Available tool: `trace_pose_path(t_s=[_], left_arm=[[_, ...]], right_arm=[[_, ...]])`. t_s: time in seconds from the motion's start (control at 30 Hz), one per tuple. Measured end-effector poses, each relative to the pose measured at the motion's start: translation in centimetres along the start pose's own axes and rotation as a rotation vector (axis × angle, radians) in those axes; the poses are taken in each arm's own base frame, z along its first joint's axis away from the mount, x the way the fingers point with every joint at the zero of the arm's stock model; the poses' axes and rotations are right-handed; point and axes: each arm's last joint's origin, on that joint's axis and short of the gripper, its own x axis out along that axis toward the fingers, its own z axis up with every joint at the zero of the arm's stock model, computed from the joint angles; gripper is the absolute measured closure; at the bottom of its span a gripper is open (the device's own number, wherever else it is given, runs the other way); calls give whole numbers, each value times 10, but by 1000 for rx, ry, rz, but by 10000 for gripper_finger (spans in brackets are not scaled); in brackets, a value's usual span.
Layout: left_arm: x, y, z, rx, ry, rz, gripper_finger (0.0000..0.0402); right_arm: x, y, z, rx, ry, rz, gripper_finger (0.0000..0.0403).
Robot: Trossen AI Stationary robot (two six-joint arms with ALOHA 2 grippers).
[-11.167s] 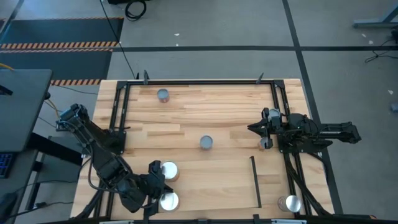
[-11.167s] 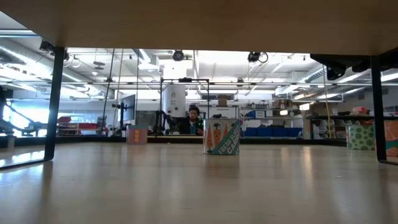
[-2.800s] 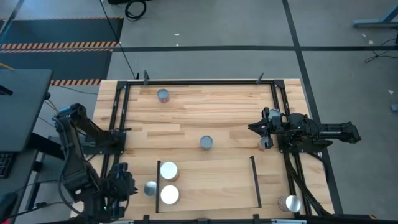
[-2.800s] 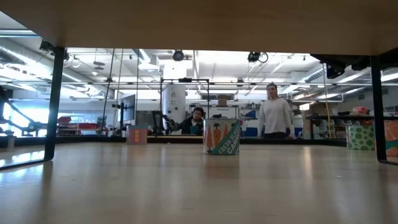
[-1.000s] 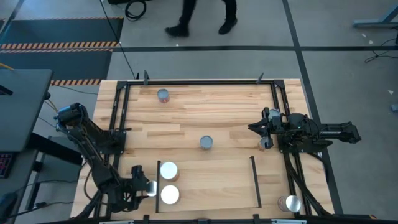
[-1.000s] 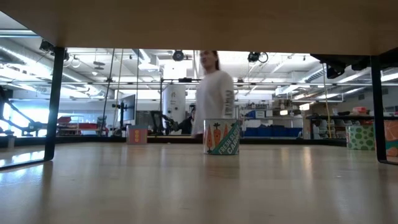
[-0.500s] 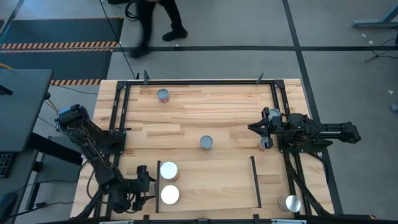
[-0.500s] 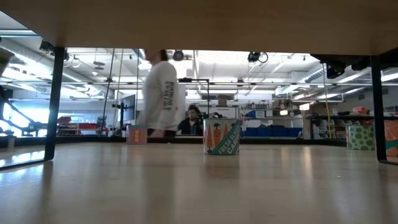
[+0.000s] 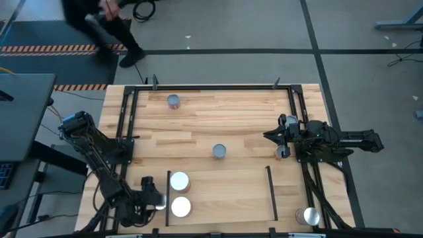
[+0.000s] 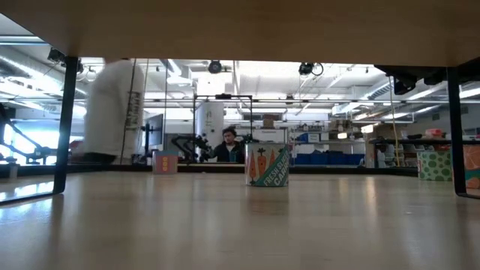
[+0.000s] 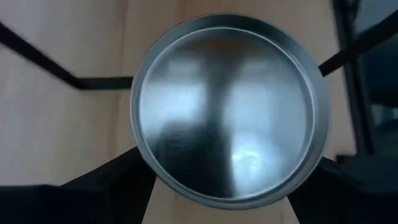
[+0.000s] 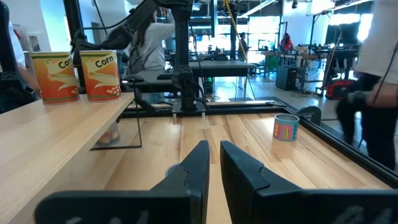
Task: Pick and place cans onto a shelf
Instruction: Put the left canned peaches on the shelf
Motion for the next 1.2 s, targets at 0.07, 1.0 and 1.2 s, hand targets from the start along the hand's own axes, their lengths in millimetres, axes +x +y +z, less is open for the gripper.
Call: trace_pose_path(t_s=[0.07, 1.0, 1.2], left_arm=[[-3, -1, 0, 22, 32, 9, 87], [-15, -11, -14, -50, 150, -79, 36], [-12, -12, -7, -44, 77, -84, 36]], right_arm=[[0, 0, 0, 0, 0, 0, 356], [0, 0, 0, 0, 1, 0, 356], [0, 0, 0, 0, 1, 0, 356]])
